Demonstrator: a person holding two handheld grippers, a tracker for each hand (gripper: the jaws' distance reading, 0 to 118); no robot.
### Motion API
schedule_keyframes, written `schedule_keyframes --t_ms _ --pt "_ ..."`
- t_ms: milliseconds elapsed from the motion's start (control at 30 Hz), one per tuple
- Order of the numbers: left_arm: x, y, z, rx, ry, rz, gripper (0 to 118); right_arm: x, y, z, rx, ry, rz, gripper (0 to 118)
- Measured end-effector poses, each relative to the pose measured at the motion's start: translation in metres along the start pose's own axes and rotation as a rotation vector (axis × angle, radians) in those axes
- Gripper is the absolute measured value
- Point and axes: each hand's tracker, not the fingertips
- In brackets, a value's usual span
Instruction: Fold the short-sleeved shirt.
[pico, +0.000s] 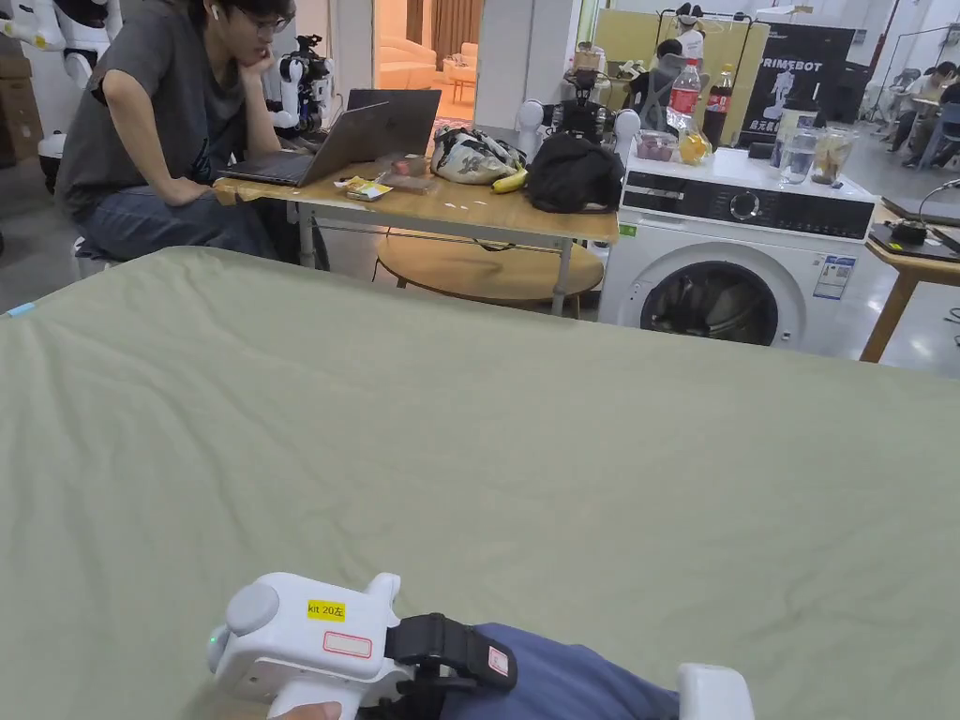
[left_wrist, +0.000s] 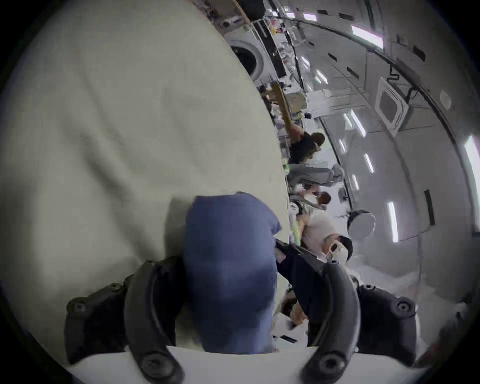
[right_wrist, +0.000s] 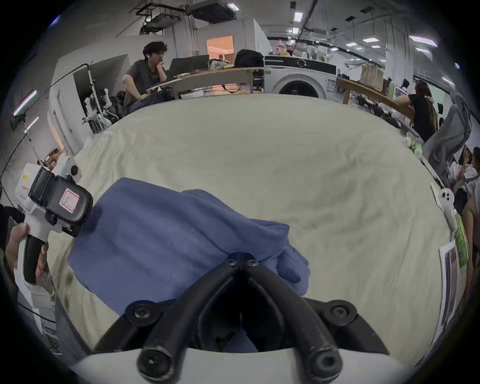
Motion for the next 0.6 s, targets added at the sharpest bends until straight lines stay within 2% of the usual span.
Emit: schedule_keyframes --t_ms 200,333,467,533,600 --pt "0.000 -0.002 -0.015 -0.012 -0.010 0.003 81 0.000 -0.002 0.000 0.008 0.001 -0.003 0" --pt "-0.006 -0.004 -0.012 -0.002 0.016 0.046 66 0.001 -0.003 0.000 0.011 0.003 -0.006 0" --pt "-0.016 -0.008 -0.009 0.011 -0.068 0.178 65 0.000 -0.004 0.001 0.015 0.001 -0.002 0" --pt "-0.021 -0.013 -0.009 0.009 -0.095 0.196 64 0.000 -0.004 0.001 0.017 -0.001 -0.002 0" --pt "-0.012 -0.023 -0.009 -0.003 -0.084 0.174 58 -0.001 -0.004 0.000 0.018 -0.003 -0.001 0"
